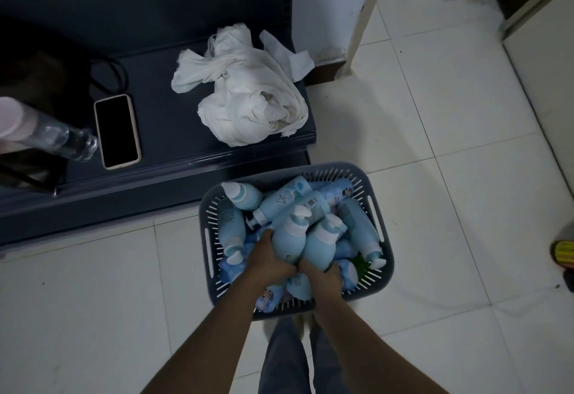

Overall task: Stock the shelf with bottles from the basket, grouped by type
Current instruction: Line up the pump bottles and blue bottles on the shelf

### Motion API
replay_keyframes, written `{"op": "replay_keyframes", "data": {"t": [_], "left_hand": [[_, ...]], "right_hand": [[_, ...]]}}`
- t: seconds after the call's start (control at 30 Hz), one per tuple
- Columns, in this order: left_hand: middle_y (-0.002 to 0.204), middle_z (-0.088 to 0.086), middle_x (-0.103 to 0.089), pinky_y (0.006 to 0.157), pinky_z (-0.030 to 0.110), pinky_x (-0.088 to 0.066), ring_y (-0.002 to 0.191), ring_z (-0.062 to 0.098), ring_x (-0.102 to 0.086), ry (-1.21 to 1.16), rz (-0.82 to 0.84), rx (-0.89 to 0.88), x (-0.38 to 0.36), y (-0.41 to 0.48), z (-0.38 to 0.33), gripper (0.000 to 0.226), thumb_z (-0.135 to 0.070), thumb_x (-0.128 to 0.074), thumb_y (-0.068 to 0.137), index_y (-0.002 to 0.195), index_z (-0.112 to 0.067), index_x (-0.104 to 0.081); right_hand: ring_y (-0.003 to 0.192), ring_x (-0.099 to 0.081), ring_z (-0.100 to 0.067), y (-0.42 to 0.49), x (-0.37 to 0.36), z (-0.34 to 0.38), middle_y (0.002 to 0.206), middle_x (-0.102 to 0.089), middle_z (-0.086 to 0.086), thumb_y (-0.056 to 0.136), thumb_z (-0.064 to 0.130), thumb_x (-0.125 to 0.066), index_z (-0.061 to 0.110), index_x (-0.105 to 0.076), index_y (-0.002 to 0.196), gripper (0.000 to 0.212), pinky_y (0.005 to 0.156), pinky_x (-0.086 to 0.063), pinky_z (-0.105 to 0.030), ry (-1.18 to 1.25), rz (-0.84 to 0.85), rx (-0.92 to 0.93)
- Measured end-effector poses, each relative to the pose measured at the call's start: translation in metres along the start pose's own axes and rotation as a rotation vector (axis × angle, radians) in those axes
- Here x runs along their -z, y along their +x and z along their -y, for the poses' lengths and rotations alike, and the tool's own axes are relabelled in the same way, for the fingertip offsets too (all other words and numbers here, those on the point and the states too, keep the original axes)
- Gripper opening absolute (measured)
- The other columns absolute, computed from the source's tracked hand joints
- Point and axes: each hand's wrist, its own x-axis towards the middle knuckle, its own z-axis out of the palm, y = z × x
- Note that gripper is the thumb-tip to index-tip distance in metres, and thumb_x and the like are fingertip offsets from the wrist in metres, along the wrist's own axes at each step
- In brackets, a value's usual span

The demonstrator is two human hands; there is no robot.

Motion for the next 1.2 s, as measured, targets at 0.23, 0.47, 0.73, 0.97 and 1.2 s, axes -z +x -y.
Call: {"op": "replay_keyframes", "data": {"t": [0.23, 0.47, 0.73, 0.97, 1.2], "left_hand": [[0.086, 0.001, -0.065, 0.069, 0.024, -0.05, 0.081, 0.014, -0.06, -0.475, -0.052, -0.141, 0.057, -0.076, -0.023, 0.044, 0.004, -0.075, 0.053, 0.089, -0.017, -0.058], [0.088, 0.011, -0.07, 0.064, 0.027, -0.054, 0.079, 0.019, -0.068, -0.724, -0.252, -0.31, 0.138, -0.191, -0.072, 0.052, 0.002, -0.082, 0.056, 0.101, -0.004, -0.059], [0.096, 0.015, -0.069, 0.075, 0.037, -0.057, 0.089, 0.026, -0.067, -0.799, -0.664, -0.488, 0.223, -0.327, -0.077, 0.073, -0.025, -0.085, 0.039, 0.105, -0.008, -0.059], [0.09, 0.012, -0.07, 0.071, 0.033, -0.057, 0.081, 0.021, -0.066, -0.83, -0.942, -0.56, 0.308, -0.405, -0.028, 0.065, -0.023, -0.085, 0.039, 0.098, -0.011, -0.06], [0.091, 0.008, -0.069, 0.071, 0.032, -0.056, 0.086, 0.023, -0.066, -0.83, -1.092, -0.606, 0.424, -0.45, 0.051, 0.071, -0.032, -0.085, 0.034, 0.098, -0.015, -0.059]], "right_hand": [[0.098, -0.064, -0.031, -0.057, 0.003, 0.065, 0.11, -0.065, -0.016, 0.053, 0.009, -0.076, 0.006, -0.05, 0.125, 0.077, 0.081, -0.055, -0.045, -0.101, 0.388, 0.126], [0.093, -0.067, -0.031, -0.172, -0.037, 0.173, 0.102, -0.068, -0.019, 0.048, 0.023, -0.083, 0.006, -0.059, 0.109, 0.067, 0.079, -0.056, -0.046, -0.426, 0.744, 0.409], [0.087, -0.067, -0.018, -0.318, -0.106, 0.215, 0.091, -0.068, -0.005, 0.049, 0.021, -0.078, 0.01, -0.056, 0.108, 0.063, 0.074, -0.055, -0.032, -0.654, 1.015, 0.764], [0.087, -0.068, -0.022, -0.407, -0.193, 0.2, 0.092, -0.07, -0.01, 0.047, 0.007, -0.08, 0.012, -0.056, 0.106, 0.064, 0.075, -0.056, -0.035, -0.636, 1.182, 0.87], [0.07, -0.068, -0.012, -0.475, -0.305, 0.154, 0.076, -0.071, 0.0, 0.058, -0.002, -0.076, 0.011, -0.056, 0.1, 0.048, 0.06, -0.053, -0.023, -0.623, 1.268, 0.901]]}}
